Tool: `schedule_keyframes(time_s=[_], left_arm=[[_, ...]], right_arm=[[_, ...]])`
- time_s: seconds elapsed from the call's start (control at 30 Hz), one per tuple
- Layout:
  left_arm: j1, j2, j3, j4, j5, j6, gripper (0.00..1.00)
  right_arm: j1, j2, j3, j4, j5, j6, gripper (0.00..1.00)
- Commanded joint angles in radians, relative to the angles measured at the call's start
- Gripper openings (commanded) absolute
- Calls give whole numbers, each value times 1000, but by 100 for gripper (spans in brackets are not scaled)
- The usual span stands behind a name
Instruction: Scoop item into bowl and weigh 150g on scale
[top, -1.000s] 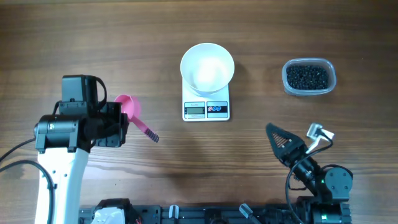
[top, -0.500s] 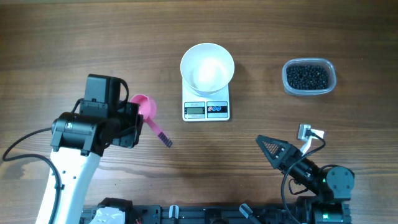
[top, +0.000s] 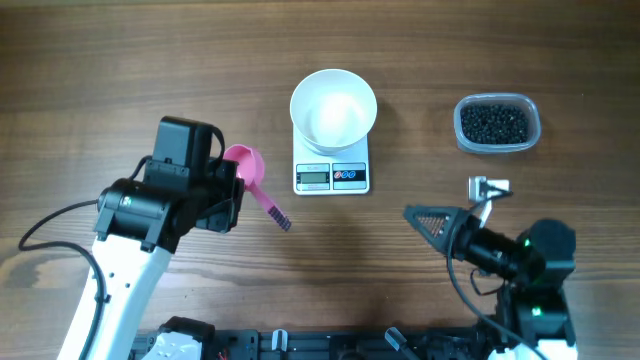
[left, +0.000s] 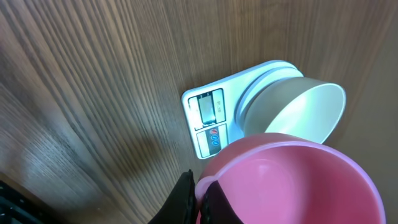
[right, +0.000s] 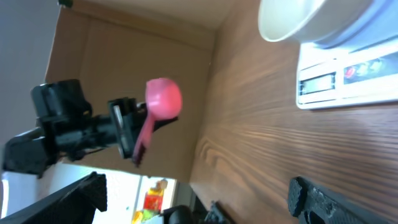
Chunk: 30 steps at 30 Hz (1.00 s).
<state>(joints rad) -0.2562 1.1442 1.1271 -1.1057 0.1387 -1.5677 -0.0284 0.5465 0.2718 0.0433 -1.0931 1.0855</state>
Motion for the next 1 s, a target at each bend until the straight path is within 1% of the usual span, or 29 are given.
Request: schedule_keyframes(time_s=[0.0,0.07,0.13,0.2,0.37,0.4,0.5,0.57,0.67,0.77,0.9,0.97], left_arm=[[-28,31,5,2,-20,-82,4],[-42,38,5,3,-21,-126,4],[-56,42,5,4,-21,-151,4],[-67,45,5,8,-20,-150,4],[-84,47,5,6,-21,-150,4],[-85,46,5,6,-21,-150,4],[-87,47,5,6,-21,-149,4],[-87,47,5,6,-21,-149,4],[-87,47,5,6,-21,-149,4],[-87,47,5,6,-21,-150,4],[-87,47,5,7,-20,-150,4],[-87,47,5,10,-20,-150,4]], right_arm=[[7,92,84,34,-124,-32,99],[21,123,95,71,-158,14,99],[36,148,95,94,-173,109,100],[53,168,95,95,-186,221,99],[87,185,95,95,-204,431,99],[91,185,95,95,-219,494,99],[91,185,95,96,-254,605,99],[91,185,95,96,-272,650,99],[91,185,95,98,-278,650,99],[91,185,95,115,-272,621,99],[94,185,95,248,-227,425,99],[106,185,95,304,-211,378,100]])
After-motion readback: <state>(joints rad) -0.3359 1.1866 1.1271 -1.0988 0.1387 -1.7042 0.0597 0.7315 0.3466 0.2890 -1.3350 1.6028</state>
